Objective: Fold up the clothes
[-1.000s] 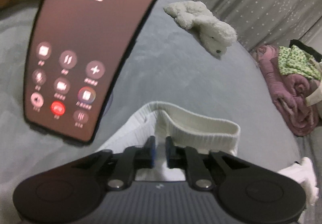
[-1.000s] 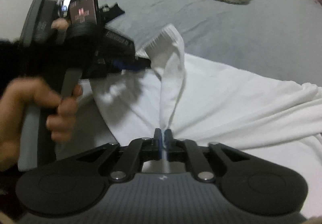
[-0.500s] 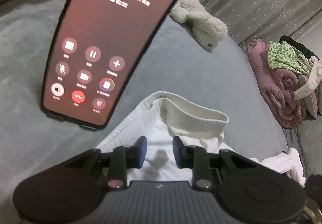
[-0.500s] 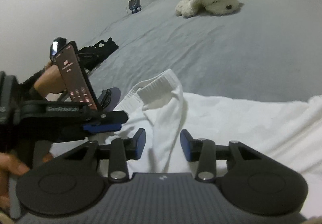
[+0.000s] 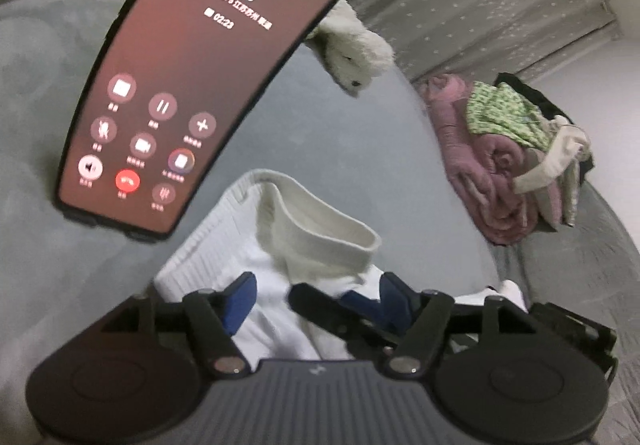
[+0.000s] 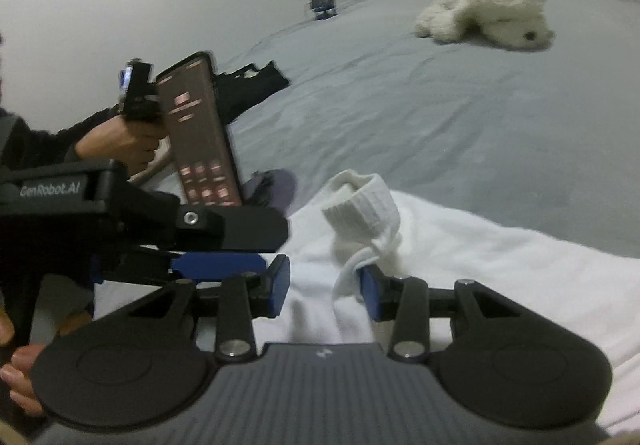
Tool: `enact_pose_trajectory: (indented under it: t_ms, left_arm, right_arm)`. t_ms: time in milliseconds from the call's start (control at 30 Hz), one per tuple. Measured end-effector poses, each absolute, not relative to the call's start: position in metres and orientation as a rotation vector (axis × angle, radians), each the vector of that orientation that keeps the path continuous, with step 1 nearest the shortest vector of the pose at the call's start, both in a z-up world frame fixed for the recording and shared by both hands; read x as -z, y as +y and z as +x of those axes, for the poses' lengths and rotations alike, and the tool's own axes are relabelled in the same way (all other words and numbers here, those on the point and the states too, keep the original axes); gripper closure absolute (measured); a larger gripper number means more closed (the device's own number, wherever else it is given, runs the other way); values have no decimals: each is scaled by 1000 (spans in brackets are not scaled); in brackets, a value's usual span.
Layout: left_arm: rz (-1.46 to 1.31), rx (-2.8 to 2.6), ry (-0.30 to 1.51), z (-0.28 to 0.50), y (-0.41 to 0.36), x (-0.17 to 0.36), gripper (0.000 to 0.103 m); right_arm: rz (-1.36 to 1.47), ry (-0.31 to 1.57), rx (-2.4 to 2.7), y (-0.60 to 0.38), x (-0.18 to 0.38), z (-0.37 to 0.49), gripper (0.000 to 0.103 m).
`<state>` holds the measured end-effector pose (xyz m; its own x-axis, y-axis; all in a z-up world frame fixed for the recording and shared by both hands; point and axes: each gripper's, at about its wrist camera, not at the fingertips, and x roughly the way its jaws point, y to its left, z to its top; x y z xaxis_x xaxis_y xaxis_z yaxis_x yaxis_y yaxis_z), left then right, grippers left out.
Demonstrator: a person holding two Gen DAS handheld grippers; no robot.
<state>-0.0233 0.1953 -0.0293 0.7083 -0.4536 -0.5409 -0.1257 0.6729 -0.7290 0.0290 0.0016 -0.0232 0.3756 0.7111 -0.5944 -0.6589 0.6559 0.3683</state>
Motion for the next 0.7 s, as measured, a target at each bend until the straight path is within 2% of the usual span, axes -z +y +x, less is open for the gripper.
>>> enact_pose_trajectory:
  t_ms: [300,433,700]
  left_arm:
    - [-834,131,792,-36,198,36,31]
    - [-838,91,793,-40,197,38,37]
    - [-865,73,773,-48,192,31,42]
  right_arm:
    - [75,869,-938,16,30,1,60]
    - [69,886,-936,8,23,-12,60]
    - [219,861,-727,-78,3,-13,60]
